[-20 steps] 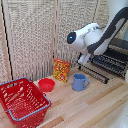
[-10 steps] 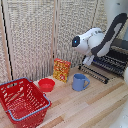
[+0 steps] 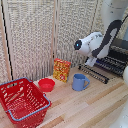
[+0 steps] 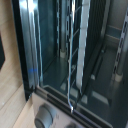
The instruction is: Extend the gripper towards the oven tray handle. Grasp the handle and carefully pull the tray out of the oven. Move the gripper above the red bowl. Grab the red bowl gently. Lift the bowl and place it onto the oven tray.
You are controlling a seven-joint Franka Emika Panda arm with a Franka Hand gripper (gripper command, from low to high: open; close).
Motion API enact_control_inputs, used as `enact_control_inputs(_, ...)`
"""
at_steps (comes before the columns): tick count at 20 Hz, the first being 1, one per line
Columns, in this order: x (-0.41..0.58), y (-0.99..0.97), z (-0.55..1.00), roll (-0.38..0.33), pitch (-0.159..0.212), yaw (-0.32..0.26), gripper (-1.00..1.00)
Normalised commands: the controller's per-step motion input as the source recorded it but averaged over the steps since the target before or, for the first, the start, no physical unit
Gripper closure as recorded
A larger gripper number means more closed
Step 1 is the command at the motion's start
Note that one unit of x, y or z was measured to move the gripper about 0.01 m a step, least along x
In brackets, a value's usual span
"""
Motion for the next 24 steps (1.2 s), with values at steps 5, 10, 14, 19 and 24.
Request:
enact_control_inputs(5,-0.006,-0.55,-0.13,-0.068,0.0,0.029,-1.0)
enact_control_inputs(10,-0.015,-0.35,-0.05,-0.025,0.0,0.036,-1.0)
enact_control_inputs(14,-0.009,-0.26,0.0,0.0,0.0,0.044,1.0)
enact_control_inputs(19,-0.042,-0.24,0.0,0.0,-0.001,0.049,1.0)
enact_control_inputs(24,-0.073,-0.31,0.13,0.01,0.0,0.055,1.0)
